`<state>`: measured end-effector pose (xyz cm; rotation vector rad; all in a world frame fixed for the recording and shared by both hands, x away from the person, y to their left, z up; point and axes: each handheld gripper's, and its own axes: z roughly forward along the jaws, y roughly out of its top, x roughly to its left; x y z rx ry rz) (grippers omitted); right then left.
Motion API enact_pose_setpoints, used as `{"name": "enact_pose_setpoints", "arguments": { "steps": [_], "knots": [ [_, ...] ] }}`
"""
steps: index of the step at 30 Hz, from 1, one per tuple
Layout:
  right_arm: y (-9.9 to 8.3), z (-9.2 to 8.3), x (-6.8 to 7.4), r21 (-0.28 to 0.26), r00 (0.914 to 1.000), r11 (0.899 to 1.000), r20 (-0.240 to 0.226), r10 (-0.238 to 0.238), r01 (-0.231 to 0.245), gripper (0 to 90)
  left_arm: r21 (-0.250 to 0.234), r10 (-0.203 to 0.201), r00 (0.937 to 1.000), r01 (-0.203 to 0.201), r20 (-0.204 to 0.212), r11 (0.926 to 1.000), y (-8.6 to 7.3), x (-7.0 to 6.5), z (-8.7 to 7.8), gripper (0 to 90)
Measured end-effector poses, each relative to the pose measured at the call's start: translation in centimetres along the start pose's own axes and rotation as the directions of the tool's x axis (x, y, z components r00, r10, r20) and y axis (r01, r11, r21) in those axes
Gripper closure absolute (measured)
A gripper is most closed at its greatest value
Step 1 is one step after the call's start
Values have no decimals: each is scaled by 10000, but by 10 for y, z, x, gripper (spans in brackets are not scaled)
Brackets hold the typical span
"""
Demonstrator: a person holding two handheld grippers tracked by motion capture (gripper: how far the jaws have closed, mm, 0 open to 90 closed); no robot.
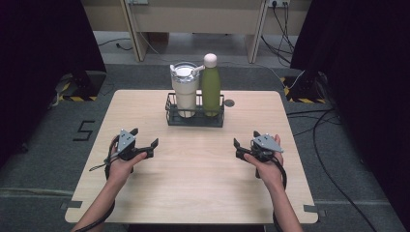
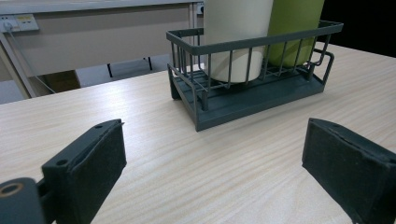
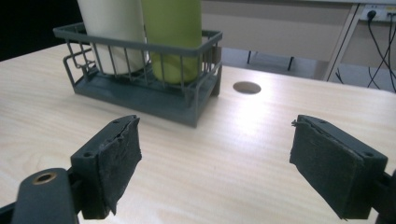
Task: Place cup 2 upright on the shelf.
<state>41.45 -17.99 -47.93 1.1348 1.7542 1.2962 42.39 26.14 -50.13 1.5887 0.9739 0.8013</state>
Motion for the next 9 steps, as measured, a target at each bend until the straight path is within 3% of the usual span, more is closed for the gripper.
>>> {"name": "enact_pose_setpoints", "arguments": {
  "steps": [9],
  "knots": [
    [-15,-12,1,96,9991,9991,-75,424,-423,152,2,34,10000,-34,35,10000,0,-1,0,54]
  ]
}}
